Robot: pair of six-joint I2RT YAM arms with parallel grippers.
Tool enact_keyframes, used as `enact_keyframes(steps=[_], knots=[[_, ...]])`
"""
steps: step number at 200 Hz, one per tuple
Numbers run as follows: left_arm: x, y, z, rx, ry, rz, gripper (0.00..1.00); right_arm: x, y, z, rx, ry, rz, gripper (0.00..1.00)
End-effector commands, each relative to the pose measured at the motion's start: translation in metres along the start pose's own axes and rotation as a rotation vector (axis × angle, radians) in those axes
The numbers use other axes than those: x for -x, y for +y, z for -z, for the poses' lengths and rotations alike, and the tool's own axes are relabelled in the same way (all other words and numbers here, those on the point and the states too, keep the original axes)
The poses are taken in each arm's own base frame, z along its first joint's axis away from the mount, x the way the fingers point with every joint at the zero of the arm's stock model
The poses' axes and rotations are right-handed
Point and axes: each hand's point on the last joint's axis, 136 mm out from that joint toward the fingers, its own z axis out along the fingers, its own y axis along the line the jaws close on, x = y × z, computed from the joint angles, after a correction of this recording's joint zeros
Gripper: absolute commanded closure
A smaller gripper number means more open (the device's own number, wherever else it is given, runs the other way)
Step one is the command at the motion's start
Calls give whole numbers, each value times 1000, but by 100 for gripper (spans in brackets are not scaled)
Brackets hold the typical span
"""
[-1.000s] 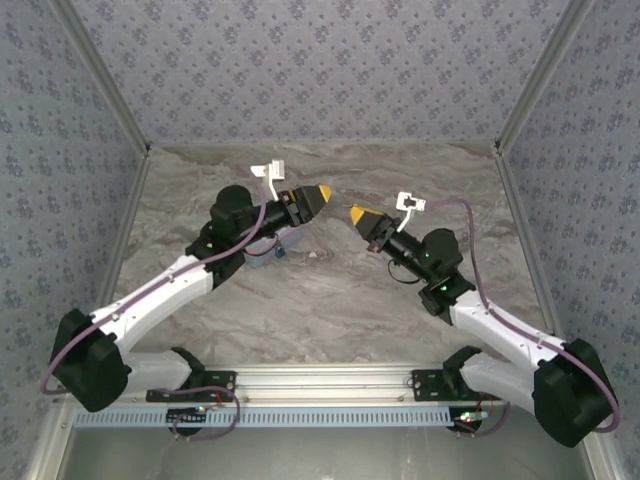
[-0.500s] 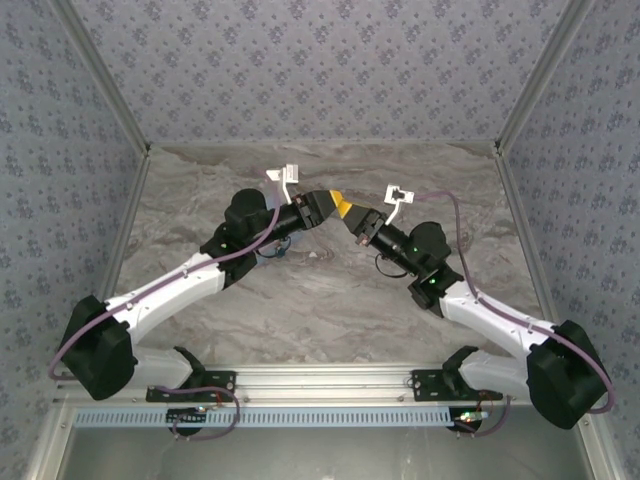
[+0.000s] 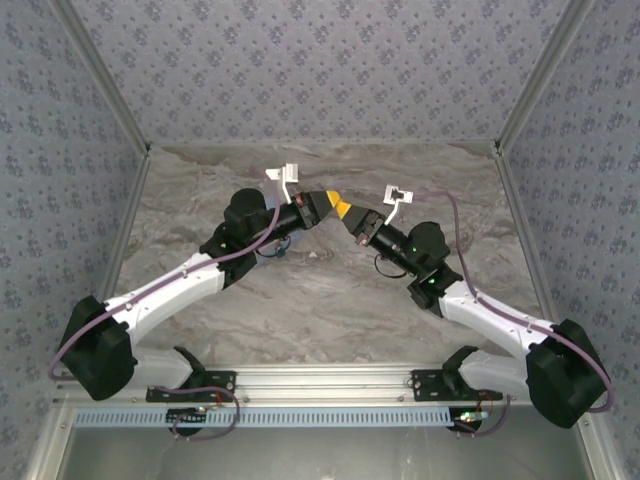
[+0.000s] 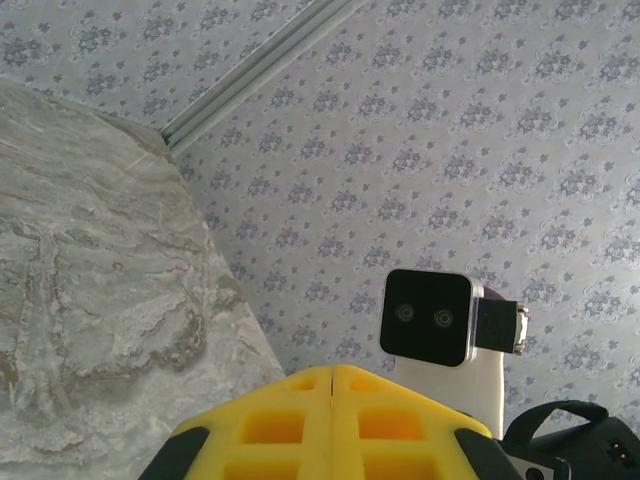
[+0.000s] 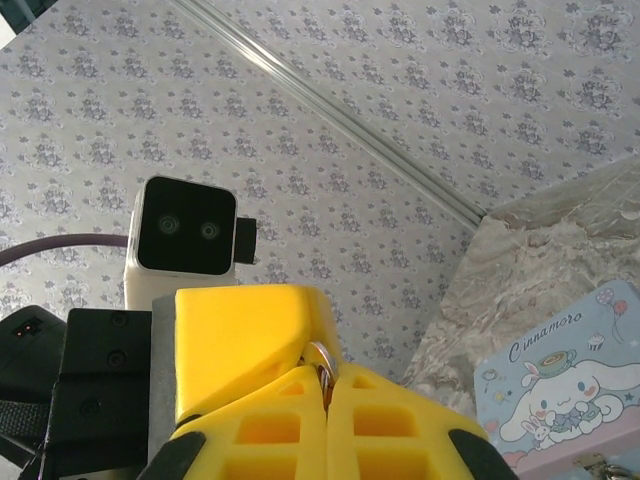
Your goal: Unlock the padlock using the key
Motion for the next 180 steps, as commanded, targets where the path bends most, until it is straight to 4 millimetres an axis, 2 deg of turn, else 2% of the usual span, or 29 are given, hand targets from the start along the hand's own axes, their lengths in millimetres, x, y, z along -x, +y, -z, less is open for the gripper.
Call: enact_keyframes(steps=[1, 52, 75, 97, 126, 180], knots=[[15, -33, 8, -53, -27, -89, 100, -1, 8, 2, 24, 29, 12, 82], [4, -44, 20, -8, 107, -246, 100, -3, 18, 23, 126, 145, 152, 47], [-3, -49, 24, 1, 180, -298, 100, -5, 29, 29, 201, 206, 192, 38], [-6, -54, 26, -9, 218, -317, 100, -8, 39, 27, 248, 267, 221, 36], [-6, -59, 27, -26, 230, -323, 100, -7, 48, 22, 288, 292, 250, 41], [-9, -59, 27, -36, 243, -322, 100, -5, 47, 17, 280, 309, 268, 52]])
